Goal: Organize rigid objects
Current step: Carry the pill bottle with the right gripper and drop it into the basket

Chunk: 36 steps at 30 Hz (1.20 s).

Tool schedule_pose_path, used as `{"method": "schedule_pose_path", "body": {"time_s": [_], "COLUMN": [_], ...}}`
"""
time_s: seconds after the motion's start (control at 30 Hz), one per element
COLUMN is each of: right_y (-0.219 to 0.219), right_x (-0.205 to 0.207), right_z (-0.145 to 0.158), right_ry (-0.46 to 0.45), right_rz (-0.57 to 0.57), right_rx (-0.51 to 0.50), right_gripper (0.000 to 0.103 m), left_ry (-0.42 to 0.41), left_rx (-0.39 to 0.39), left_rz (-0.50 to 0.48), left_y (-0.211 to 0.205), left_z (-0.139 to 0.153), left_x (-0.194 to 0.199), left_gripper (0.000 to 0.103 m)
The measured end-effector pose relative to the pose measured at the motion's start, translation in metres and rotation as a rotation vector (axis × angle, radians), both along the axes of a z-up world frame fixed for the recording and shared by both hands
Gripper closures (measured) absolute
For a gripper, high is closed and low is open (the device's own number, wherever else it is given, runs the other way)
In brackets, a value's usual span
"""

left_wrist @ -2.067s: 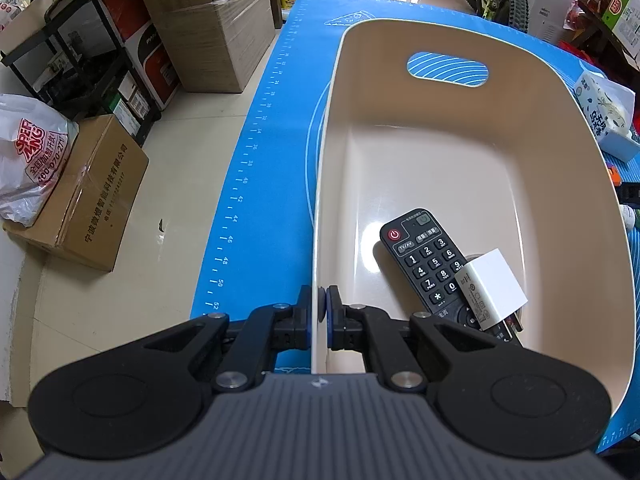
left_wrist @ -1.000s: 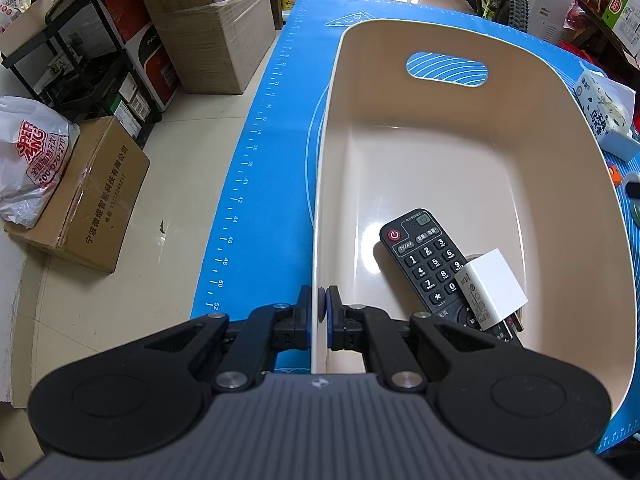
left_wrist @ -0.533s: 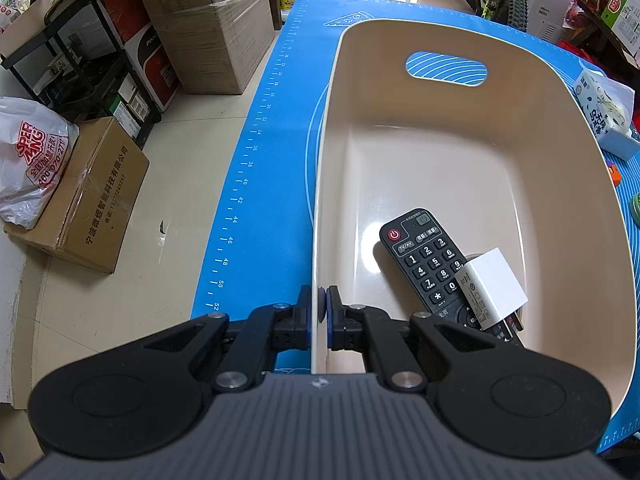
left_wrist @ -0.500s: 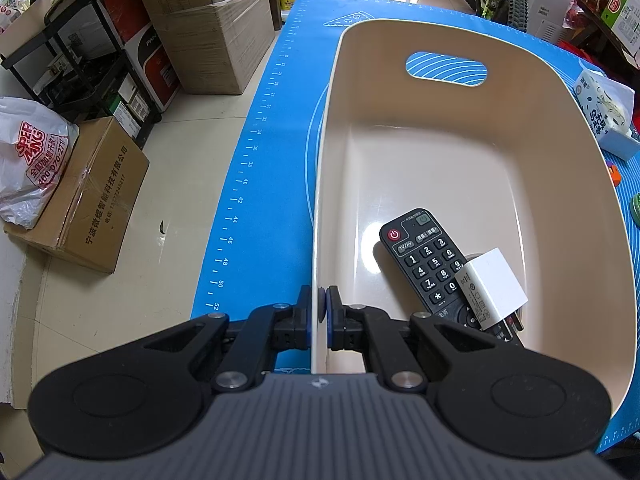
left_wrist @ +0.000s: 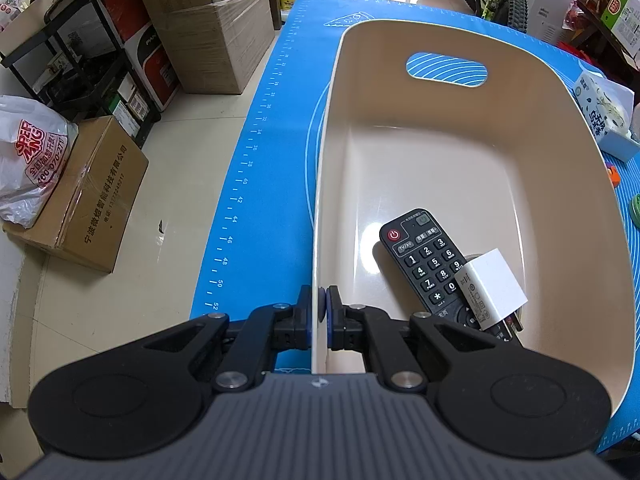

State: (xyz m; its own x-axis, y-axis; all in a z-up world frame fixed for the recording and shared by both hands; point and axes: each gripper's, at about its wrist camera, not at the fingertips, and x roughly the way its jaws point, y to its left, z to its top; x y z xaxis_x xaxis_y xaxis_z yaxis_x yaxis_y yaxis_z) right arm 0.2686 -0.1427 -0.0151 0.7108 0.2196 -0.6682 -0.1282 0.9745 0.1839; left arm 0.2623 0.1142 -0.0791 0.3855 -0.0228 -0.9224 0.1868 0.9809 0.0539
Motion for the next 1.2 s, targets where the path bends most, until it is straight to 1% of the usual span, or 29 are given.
{"method": "schedule_pose_path", "body": {"time_s": [0.13,0.37,0.57,0.83,0.9,0.93,0.97,1.07,1.1,1.13,1.2], "right_y": [0.032,0.094,0.13,0.146,0.146,0.147,0.147,0.145,0.144,0.143,0.134], "right_x": [0.004,0.005,0.005,0.01,0.01,0.01,0.011,0.01,0.009,0.008,0.008], "right_z": [-0.005,-0.022,-0.035,-0.054,-0.057,-0.057,-0.058,-0.057,-0.055,-0.054,-0.051], "right_ry": [0.023,0.069,0.135,0.213,0.215,0.216,0.219,0.22,0.214,0.208,0.203], "right_rz": [0.072,0.229,0.323,0.337,0.338,0.342,0.338,0.341,0.339,0.328,0.307], "right_rx": [-0.031,-0.123,-0.184,-0.21,-0.225,-0.233,-0.234,-0.223,-0.223,-0.224,-0.194], "right_gripper": [0.038,0.038,0.038,0.038,0.038,0.037,0.033,0.032,0.027,0.024,0.022], "left_ry": [-0.001,-0.001,-0.001,-0.001,-0.001,-0.001,-0.001,-0.001,-0.002,-0.003,-0.004], "left_rx": [0.005,0.006,0.005,0.01,0.01,0.01,0.01,0.011,0.011,0.011,0.011], "left_rz": [-0.001,-0.001,-0.002,-0.003,-0.002,-0.003,-0.002,-0.003,-0.003,-0.005,-0.006], "left_y": [0.0,-0.001,-0.001,-0.001,-0.001,-0.001,-0.001,-0.001,-0.001,-0.001,0.0], "left_z": [0.0,0.0,-0.001,-0.001,-0.001,-0.001,-0.001,-0.001,-0.001,-0.001,-0.002], "left_x": [0.0,0.0,0.0,0.0,0.0,0.0,0.0,0.0,0.0,0.0,0.0], "left_gripper": [0.095,0.096,0.096,0.096,0.095,0.095,0.095,0.095,0.095,0.095,0.095]}}
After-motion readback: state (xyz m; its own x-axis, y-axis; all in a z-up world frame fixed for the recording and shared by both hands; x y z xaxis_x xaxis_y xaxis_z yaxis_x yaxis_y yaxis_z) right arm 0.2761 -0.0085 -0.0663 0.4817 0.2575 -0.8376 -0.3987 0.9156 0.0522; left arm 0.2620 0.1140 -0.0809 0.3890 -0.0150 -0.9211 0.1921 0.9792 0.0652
